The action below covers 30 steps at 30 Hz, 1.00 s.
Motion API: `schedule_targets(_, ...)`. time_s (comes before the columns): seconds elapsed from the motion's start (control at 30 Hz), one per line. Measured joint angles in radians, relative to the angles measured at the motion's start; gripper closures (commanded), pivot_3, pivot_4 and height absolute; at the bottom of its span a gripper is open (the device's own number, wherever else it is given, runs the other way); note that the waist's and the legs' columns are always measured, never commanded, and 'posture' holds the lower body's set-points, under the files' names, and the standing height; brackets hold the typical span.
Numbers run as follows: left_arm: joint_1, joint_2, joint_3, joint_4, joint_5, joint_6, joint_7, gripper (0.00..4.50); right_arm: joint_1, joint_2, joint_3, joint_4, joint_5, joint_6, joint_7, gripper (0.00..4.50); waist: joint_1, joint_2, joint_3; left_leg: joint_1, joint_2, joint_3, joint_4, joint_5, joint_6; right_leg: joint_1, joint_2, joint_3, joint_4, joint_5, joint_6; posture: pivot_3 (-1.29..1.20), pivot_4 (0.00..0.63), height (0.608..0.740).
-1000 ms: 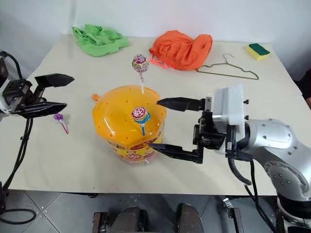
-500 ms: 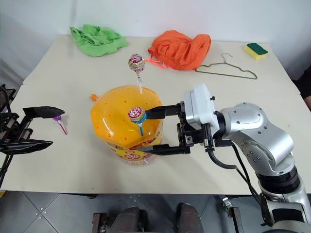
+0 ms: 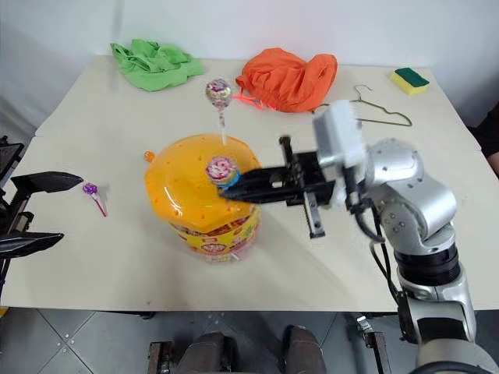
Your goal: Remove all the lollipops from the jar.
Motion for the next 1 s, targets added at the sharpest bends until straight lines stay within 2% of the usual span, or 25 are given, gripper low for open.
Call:
schedule_targets(0.17, -0.020, -0.028, -0.005, 0.003, 0.011, 0.000, 0.000, 0.00, -0.012, -0.026, -0.069, 0.027, 0.013, 0.006, -0.013, 4.49, 0.001, 0.000, 0.000, 0.000, 0.000, 0.000, 0.000, 0.000, 0.000, 0.000, 0.000, 0.000, 0.000, 0.000, 0.000, 0.00, 0.150, 0.740)
schedule_targets(0.37, -0.075, -0.043, -0.040, 0.019, 0.026, 0.001, 0.000, 0.00, 0.026, -0.205, -0.221, 0.009, 0.023, 0.116, -0.134, 4.49, 0.002, 0.000, 0.000, 0.000, 0.000, 0.000, -0.001, 0.000, 0.000, 0.000, 0.000, 0.000, 0.000, 0.000, 0.000, 0.00, 0.150, 0.740)
schedule_targets(0.43, -0.094, -0.046, -0.052, 0.043, 0.033, 0.001, 0.000, 0.00, 0.127, -0.308, -0.266, -0.015, -0.003, 0.182, -0.186, 4.49, 0.005, 0.000, 0.000, 0.000, 0.000, 0.000, -0.002, 0.000, 0.000, 0.000, 0.000, 0.000, -0.001, 0.000, 0.000, 0.00, 0.150, 0.740)
schedule_targets(0.57, -0.129, -0.050, -0.089, 0.057, 0.040, -0.001, 0.000, 0.00, 0.324, -0.418, -0.292, -0.008, -0.059, 0.312, -0.248, 4.49, 0.002, -0.001, 0.000, 0.000, 0.000, 0.001, -0.002, 0.000, 0.000, 0.000, 0.000, 0.001, -0.001, 0.000, 0.000, 0.00, 0.150, 0.740)
schedule_targets(0.7, -0.160, -0.057, -0.116, 0.084, 0.045, -0.010, 0.000, 0.00, 0.446, -0.495, -0.273, 0.102, -0.147, 0.403, -0.287, 4.49, 0.002, 0.000, 0.000, 0.000, 0.000, 0.003, -0.003, 0.000, 0.000, 0.000, 0.000, 0.001, -0.001, 0.000, 0.000, 0.00, 0.150, 0.740)
schedule_targets(0.8, -0.175, -0.061, -0.133, 0.085, 0.052, -0.016, 0.000, 0.00, 0.442, -0.524, -0.193, 0.195, -0.232, 0.443, -0.326, 4.49, -0.001, 0.000, 0.000, 0.001, 0.000, 0.003, -0.003, 0.000, 0.000, -0.001, 0.000, 0.001, -0.001, 0.000, 0.000, 0.00, 0.150, 0.740)
schedule_targets(1.0, -0.192, -0.072, -0.148, 0.087, 0.063, -0.025, 0.000, 0.00, 0.354, -0.501, -0.031, 0.429, -0.402, 0.496, -0.409, 4.49, -0.002, 0.002, 0.001, 0.001, 0.000, 0.004, -0.004, 0.000, 0.000, -0.001, 0.000, 0.002, -0.002, 0.000, 0.000, 0.00, 0.150, 0.740)
